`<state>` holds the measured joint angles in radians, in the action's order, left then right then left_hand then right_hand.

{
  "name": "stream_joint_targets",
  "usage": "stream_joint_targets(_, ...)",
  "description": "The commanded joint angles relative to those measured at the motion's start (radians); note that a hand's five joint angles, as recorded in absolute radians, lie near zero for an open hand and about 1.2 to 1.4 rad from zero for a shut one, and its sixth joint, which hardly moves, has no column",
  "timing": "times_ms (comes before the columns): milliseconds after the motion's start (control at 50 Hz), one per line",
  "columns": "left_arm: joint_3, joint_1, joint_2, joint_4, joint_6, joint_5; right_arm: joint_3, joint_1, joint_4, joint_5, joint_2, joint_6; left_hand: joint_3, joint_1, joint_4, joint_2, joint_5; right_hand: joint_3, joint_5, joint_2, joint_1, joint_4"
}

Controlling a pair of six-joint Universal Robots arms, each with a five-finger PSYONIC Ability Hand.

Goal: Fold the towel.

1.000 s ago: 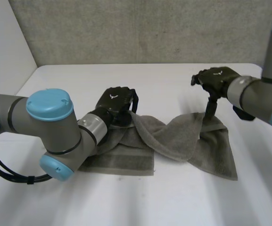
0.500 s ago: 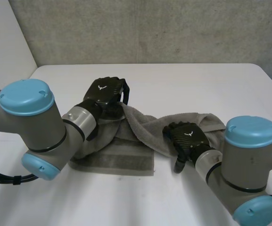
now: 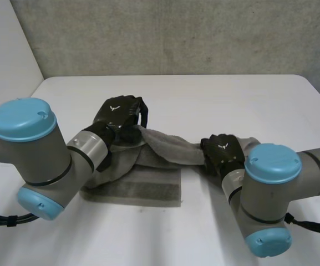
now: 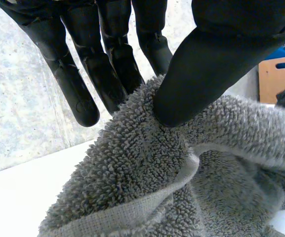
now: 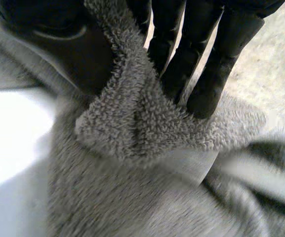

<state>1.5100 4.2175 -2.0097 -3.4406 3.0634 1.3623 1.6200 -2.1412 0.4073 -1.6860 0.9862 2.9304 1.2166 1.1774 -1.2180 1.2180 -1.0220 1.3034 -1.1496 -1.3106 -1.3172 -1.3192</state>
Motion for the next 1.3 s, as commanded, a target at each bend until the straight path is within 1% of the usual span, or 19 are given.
stream_joint_targets(20, 0.012, 0.013, 0.023, 0.003, 0.000, 0.000, 0.003, 0.006, -0.016, 0.012, 0.169, -0.024, 0.180, 0.219, -0.178, 0.178, -0.200, 0.093, -0.072, -0.086, -0.079, -0.077)
stream_joint_targets(80, 0.024, 0.019, 0.049, 0.006, 0.001, 0.000, 0.000, 0.030, -0.045, 0.026, 0.259, -0.063, 0.180, 0.219, -0.178, 0.178, -0.200, 0.093, -0.072, -0.086, -0.079, -0.077)
stream_joint_targets(180, 0.050, 0.022, 0.104, 0.028, 0.003, -0.005, -0.063, 0.083, -0.237, 0.103, 0.379, -0.189, 0.180, 0.219, -0.178, 0.178, -0.200, 0.093, -0.072, -0.086, -0.079, -0.077)
stream_joint_targets(220, 0.070, 0.018, 0.140, 0.053, 0.003, -0.006, -0.159, 0.095, -0.471, 0.156, 0.411, -0.275, 0.180, 0.219, -0.178, 0.178, -0.200, 0.093, -0.072, -0.086, -0.079, -0.077)
stream_joint_targets(240, 0.070, 0.018, 0.140, 0.054, 0.003, -0.006, -0.160, 0.095, -0.472, 0.157, 0.411, -0.275, 0.180, 0.219, -0.178, 0.178, -0.200, 0.093, -0.072, -0.086, -0.079, -0.077)
stream_joint_targets(280, 0.100, 0.019, 0.189, 0.084, 0.009, -0.011, -0.273, 0.104, -0.710, 0.186, 0.408, -0.327, 0.180, 0.219, -0.178, 0.178, -0.200, 0.093, -0.072, -0.086, -0.079, -0.077)
stream_joint_targets(300, 0.101, 0.019, 0.189, 0.084, 0.009, -0.011, -0.273, 0.104, -0.711, 0.186, 0.408, -0.327, 0.180, 0.219, -0.178, 0.178, -0.200, 0.093, -0.072, -0.086, -0.079, -0.077)
stream_joint_targets(340, 0.134, 0.021, 0.216, 0.109, 0.011, -0.012, -0.357, 0.154, -0.916, 0.204, 0.405, -0.356, 0.180, 0.219, -0.178, 0.178, -0.200, 0.093, -0.072, -0.086, -0.079, -0.077)
stream_joint_targets(400, 0.163, 0.021, 0.209, 0.120, 0.017, -0.014, -0.413, 0.190, -1.027, 0.224, 0.376, -0.395, 0.180, 0.219, -0.178, 0.178, -0.200, 0.093, -0.072, -0.086, -0.079, -0.077)
stream_joint_targets(560, 0.147, 0.021, 0.093, 0.104, 0.020, -0.023, -0.474, 0.188, -1.042, 0.292, 0.238, -0.525, 0.180, 0.219, -0.178, 0.178, -0.200, 0.093, -0.072, -0.086, -0.079, -0.077)
stream_joint_targets(680, 0.039, 0.018, 0.020, 0.093, 0.020, -0.025, -0.617, 0.150, -0.998, 0.287, 0.097, -0.504, 0.180, 0.219, -0.178, 0.178, -0.200, 0.093, -0.072, -0.086, -0.079, -0.077)
stream_joint_targets(800, -0.177, 0.019, -0.024, 0.032, 0.020, -0.017, -0.904, 0.118, -0.789, 0.212, -0.041, -0.438, 0.180, 0.219, -0.178, 0.178, -0.200, 0.093, -0.072, -0.086, -0.079, -0.077)
stream_joint_targets(840, -0.291, 0.027, -0.026, -0.020, 0.032, 0.007, -1.032, 0.116, -0.644, 0.168, -0.061, -0.424, 0.180, 0.219, -0.178, 0.178, -0.200, 0.093, -0.072, -0.086, -0.079, -0.077)
stream_joint_targets(900, -0.338, 0.038, -0.018, -0.055, 0.046, 0.032, -1.071, 0.116, -0.556, 0.158, -0.057, -0.422, 0.180, 0.219, -0.178, 0.178, -0.200, 0.093, -0.072, -0.086, -0.079, -0.077)
stream_joint_targets(940, -0.395, 0.077, 0.008, -0.139, 0.073, 0.104, -1.095, 0.116, -0.394, 0.146, -0.031, -0.419, 0.180, 0.219, -0.178, 0.178, -0.200, 0.093, -0.072, -0.086, -0.079, -0.077)
stream_joint_targets(980, -0.413, 0.091, 0.037, -0.182, 0.083, 0.135, -1.092, 0.116, -0.348, 0.144, -0.005, -0.410, 0.180, 0.219, -0.178, 0.178, -0.200, 0.093, -0.072, -0.086, -0.079, -0.077)
stream_joint_targets(1080, -0.426, 0.101, 0.074, -0.238, 0.083, 0.152, -1.065, 0.116, -0.417, 0.155, 0.031, -0.402, 0.180, 0.219, -0.178, 0.178, -0.200, 0.093, -0.072, -0.086, -0.079, -0.077)
stream_joint_targets(1200, -0.287, 0.104, 0.089, -0.209, 0.090, 0.124, -1.000, 0.116, -0.660, 0.195, 0.040, -0.409, 0.180, 0.219, -0.178, 0.178, -0.200, 0.093, -0.072, -0.086, -0.079, -0.077)
stream_joint_targets(1300, -0.038, 0.099, 0.124, -0.184, 0.112, 0.035, -0.841, 0.119, -0.873, 0.253, 0.043, -0.404, 0.180, 0.219, -0.178, 0.178, -0.200, 0.093, -0.072, -0.086, -0.079, -0.077)
